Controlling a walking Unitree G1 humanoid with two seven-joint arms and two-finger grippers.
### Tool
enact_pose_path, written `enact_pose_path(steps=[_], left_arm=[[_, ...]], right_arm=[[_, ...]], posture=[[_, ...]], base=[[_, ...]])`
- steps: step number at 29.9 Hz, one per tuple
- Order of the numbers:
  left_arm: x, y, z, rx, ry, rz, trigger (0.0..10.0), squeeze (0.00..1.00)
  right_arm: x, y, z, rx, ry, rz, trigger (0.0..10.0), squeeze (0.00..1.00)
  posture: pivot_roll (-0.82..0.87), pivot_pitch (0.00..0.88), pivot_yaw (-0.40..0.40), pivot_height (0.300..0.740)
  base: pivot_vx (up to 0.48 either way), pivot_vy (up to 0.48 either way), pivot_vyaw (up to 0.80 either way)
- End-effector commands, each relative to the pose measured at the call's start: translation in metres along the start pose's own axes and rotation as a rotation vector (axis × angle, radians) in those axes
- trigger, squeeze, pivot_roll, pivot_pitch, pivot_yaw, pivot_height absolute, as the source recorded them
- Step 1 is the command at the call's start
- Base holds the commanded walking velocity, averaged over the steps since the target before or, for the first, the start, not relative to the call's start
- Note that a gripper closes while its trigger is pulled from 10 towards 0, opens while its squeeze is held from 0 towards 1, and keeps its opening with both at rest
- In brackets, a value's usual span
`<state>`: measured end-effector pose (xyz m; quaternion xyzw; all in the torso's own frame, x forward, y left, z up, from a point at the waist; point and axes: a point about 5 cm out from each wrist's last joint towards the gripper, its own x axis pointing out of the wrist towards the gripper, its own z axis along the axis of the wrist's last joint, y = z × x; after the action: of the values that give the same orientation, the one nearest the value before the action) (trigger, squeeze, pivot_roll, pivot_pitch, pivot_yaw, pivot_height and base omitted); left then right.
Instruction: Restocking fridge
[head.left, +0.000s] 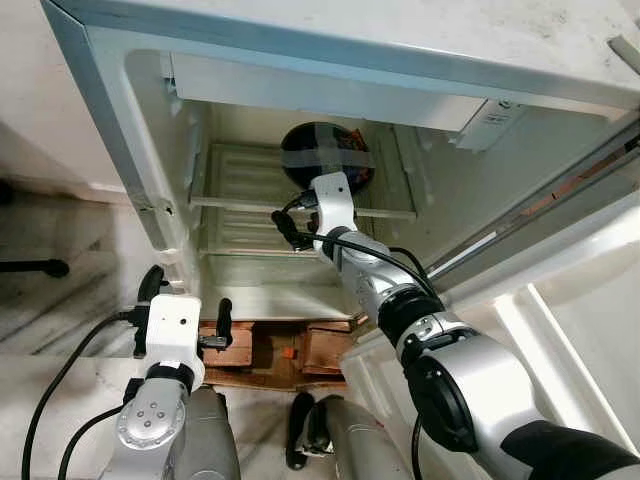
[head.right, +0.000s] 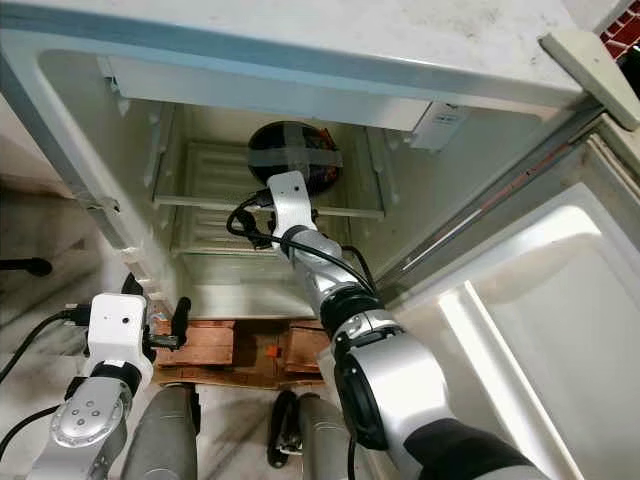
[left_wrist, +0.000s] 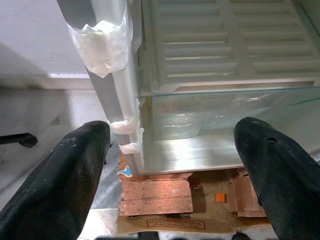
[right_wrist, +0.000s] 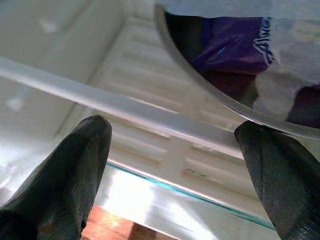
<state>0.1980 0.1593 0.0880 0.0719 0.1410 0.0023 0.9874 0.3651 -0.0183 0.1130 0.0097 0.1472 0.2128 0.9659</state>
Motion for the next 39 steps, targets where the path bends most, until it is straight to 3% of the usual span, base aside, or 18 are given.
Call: enact_pose_path(steps=[1,8,18,20,23,25,26,29,39], left_arm=[[-0.002,-0.002,-0.006,0.004,0.023,-0.003,10.0,0.0],[0.0,-0.002,-0.005,0.005,0.023,0.001,10.0,0.0],[0.003,-0.003,-0.004,0.01,0.016,-0.016,10.0,0.0],[0.008,-0.005,-0.002,0.018,0.005,-0.041,10.0,0.0],[0.013,-0.007,0.001,0.027,-0.008,-0.052,10.0,0.0],[0.014,-0.007,0.001,0.029,-0.014,-0.052,10.0,0.0],[0.017,-0.007,0.003,0.036,-0.019,-0.064,10.0,0.0],[0.021,-0.008,0.004,0.045,-0.021,-0.069,10.0,0.0],[0.031,-0.004,0.004,0.069,-0.025,-0.089,10.0,0.0]], right_arm=[[-0.002,0.036,-0.026,0.077,0.066,0.05,10.0,0.0],[-0.002,0.018,-0.021,0.077,0.027,-0.047,10.0,0.0],[-0.007,0.001,-0.018,0.081,-0.059,0.017,10.0,0.0],[-0.021,-0.021,-0.026,0.096,-0.111,0.075,10.0,0.0],[-0.036,-0.03,-0.032,0.107,-0.148,0.121,10.0,0.0],[-0.041,-0.03,-0.032,0.112,-0.162,0.139,10.0,0.0],[-0.054,-0.03,-0.034,0.119,-0.208,0.195,10.0,0.0],[-0.068,-0.029,-0.038,0.135,-0.231,0.241,10.0,0.0],[-0.098,-0.035,-0.041,0.089,-0.248,0.202,10.0,0.0]], posture=[[0.36,0.194,-0.22,0.74],[0.36,0.184,-0.221,0.74],[0.34,0.16,-0.202,0.74],[0.3,0.141,-0.183,0.74],[0.28,0.128,-0.165,0.74],[0.27,0.125,-0.162,0.74],[0.26,0.117,-0.153,0.74],[0.24,0.101,-0.136,0.74],[0.21,0.069,-0.1,0.74]], base=[[0.0,0.0,0.0],[0.0,0.0,0.0],[0.0,0.0,0.0],[0.0,0.0,0.0],[0.0,0.0,0.0],[0.0,0.0,0.0],[0.0,0.0,0.0],[0.0,0.0,0.0],[-0.027,0.0,0.0]])
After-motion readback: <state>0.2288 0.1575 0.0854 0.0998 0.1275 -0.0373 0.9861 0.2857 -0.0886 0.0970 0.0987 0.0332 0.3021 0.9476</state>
